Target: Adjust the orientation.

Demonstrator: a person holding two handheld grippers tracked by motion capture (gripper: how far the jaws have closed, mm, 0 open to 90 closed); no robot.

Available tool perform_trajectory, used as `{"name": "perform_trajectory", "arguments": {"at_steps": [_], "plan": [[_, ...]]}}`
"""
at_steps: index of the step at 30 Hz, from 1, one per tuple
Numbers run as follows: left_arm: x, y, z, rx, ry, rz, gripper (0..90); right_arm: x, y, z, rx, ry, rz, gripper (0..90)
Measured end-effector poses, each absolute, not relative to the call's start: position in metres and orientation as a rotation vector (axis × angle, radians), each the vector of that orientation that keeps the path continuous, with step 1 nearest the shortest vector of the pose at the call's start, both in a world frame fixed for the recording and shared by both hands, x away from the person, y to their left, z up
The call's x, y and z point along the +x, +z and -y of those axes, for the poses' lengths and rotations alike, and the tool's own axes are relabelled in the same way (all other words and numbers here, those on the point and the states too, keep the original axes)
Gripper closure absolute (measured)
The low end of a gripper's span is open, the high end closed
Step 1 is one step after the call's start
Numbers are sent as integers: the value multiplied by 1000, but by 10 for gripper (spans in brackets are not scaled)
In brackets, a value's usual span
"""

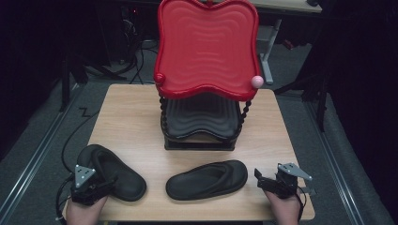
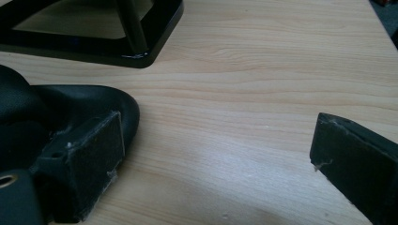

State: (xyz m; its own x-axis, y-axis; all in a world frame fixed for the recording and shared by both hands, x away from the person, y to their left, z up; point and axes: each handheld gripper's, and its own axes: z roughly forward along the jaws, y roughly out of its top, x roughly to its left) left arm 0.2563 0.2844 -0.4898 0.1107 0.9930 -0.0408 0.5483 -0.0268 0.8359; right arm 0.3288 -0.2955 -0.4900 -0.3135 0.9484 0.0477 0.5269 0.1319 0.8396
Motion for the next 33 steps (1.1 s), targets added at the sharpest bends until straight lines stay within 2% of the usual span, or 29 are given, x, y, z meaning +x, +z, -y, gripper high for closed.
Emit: {"name": "perform_trajectory", "arguments": {"at_steps": [3, 5, 6, 8, 17, 19, 20, 23, 25, 28, 33], "plan": [[257, -491, -284, 1670, 791, -1560, 173, 330, -491, 291, 1405, 1078, -1919, 34], [256, -492, -285, 1666, 787, -1571, 232, 331, -492, 290, 1403, 1075, -1924, 37], [256, -492, -286, 1673, 789, -1572, 232, 331, -492, 290, 1405, 1073, -1925, 38], [255, -493, -287, 1675, 788, -1588, 312, 331, -493, 291, 1422, 1077, -1920, 41], [257, -493, -293, 1622, 712, -1605, 441, 330, -495, 298, 1457, 1083, -1905, 50], [259, -492, -292, 1623, 712, -1600, 502, 330, -495, 299, 1457, 1081, -1903, 50], [260, -492, -290, 1629, 718, -1596, 502, 329, -495, 299, 1463, 1080, -1900, 51], [264, -490, -286, 1652, 736, -1563, 617, 324, -495, 304, 1468, 1076, -1889, 53], [266, -489, -284, 1659, 732, -1553, 632, 323, -495, 305, 1471, 1075, -1886, 53], [270, -488, -279, 1682, 725, -1517, 705, 318, -495, 313, 1490, 1077, -1867, 58], [278, -482, -258, 1751, 715, -1390, 736, 311, -496, 320, 1503, 1075, -1853, 63]]}}
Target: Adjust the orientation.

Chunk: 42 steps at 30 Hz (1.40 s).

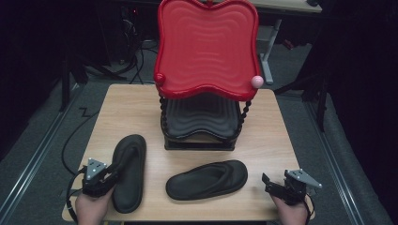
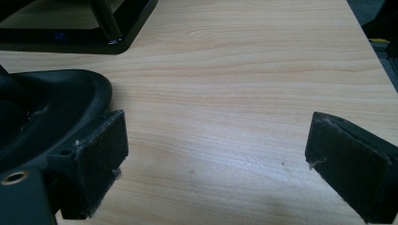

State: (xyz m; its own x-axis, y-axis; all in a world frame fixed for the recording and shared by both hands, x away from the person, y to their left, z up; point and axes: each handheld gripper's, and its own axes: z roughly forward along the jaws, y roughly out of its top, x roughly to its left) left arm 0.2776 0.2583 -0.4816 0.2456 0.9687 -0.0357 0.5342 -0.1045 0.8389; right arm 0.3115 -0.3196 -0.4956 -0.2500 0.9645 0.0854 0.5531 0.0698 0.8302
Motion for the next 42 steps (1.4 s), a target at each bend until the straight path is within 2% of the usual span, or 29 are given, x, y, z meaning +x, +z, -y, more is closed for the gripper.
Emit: {"name": "perform_trajectory", "arguments": {"at_steps": [8, 9, 11, 18, 33, 42], "plan": [[281, -486, -249, 1819, 709, -1346, 729, 308, -495, 322, 1507, 1076, -1849, 66], [279, -486, -250, 1813, 699, -1349, 718, 309, -495, 321, 1504, 1077, -1853, 66], [277, -487, -252, 1795, 684, -1355, 639, 310, -496, 320, 1495, 1077, -1856, 66], [265, -493, -247, 1851, 721, -1349, 547, 318, -495, 308, 1481, 1089, -1885, 66], [274, -499, -251, 1798, 771, -1365, 565, 321, -497, 293, 1426, 1069, -1912, 143], [284, -498, -240, 1845, 803, -1317, 723, 317, -500, 304, 1475, 1066, -1889, 148]]}}
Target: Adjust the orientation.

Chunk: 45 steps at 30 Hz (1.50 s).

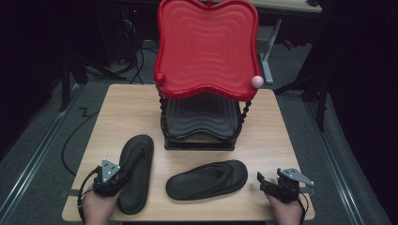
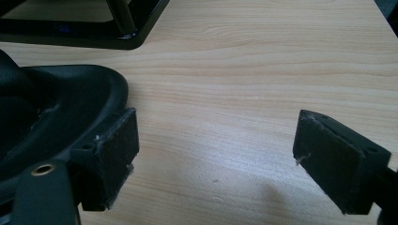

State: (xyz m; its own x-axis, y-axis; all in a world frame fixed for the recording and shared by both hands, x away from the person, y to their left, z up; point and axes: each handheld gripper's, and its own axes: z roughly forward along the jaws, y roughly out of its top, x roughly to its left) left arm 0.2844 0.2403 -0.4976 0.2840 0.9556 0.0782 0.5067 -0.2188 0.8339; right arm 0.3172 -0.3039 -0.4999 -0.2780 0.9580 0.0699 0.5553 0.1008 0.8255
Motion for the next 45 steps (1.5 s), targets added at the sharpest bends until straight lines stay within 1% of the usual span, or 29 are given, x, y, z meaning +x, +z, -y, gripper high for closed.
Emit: {"name": "perform_trajectory", "arguments": {"at_steps": [5, 16, 19, 27, 31, 40, 45], "plan": [[284, -497, -244, 1808, 775, -1327, 746, 315, -500, 307, 1485, 1074, -1888, 167], [271, -488, -249, 1707, 783, -1286, 758, 314, -496, 300, 1440, 1104, -1891, 178], [262, -485, -248, 1700, 795, -1266, 758, 316, -494, 295, 1421, 1110, -1884, 187], [230, -476, -245, 1686, 793, -1210, 759, 329, -489, 271, 1324, 1154, -1902, 256], [218, -472, -241, 1663, 788, -1191, 759, 335, -488, 259, 1283, 1165, -1916, 270], [213, -465, -232, 1637, 773, -1142, 761, 332, -484, 254, 1240, 1189, -1912, 297], [218, -458, -216, 1643, 750, -1058, 763, 325, -485, 259, 1253, 1191, -1908, 287]]}}
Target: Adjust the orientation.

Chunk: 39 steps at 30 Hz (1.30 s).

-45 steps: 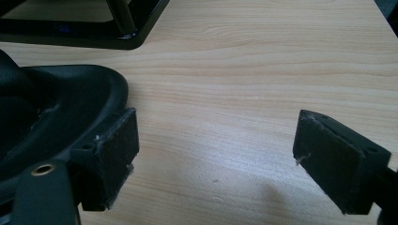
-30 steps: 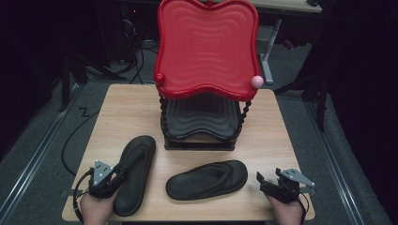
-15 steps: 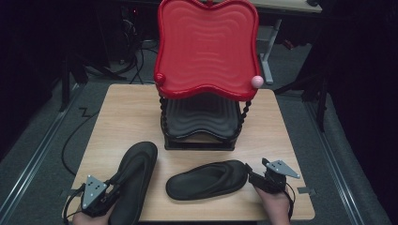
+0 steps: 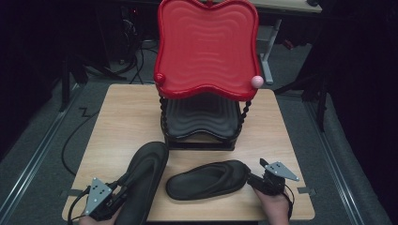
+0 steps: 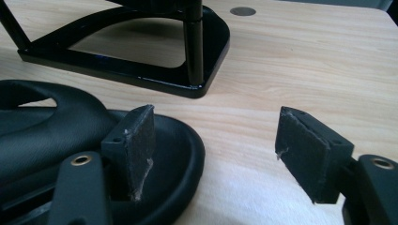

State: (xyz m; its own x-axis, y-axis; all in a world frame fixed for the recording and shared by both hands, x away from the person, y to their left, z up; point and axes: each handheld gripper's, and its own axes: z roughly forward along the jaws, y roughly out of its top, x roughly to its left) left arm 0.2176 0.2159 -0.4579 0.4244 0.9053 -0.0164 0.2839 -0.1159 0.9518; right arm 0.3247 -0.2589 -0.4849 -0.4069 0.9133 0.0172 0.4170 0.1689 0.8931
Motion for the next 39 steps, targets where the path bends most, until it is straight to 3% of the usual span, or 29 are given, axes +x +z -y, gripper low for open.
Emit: {"name": "perform_trajectory", "arguments": {"at_steps": [15, 32, 39], "plan": [[238, -447, -172, 1675, 673, -881, 768, 281, -476, 263, 1236, 1214, -1857, 245], [249, -426, -138, 1580, 732, -910, 774, 299, -451, 232, 1091, 1382, -1923, 241], [246, -420, -124, 1560, 766, -877, 775, 289, -440, 212, 1032, 1446, -1939, 252]]}}
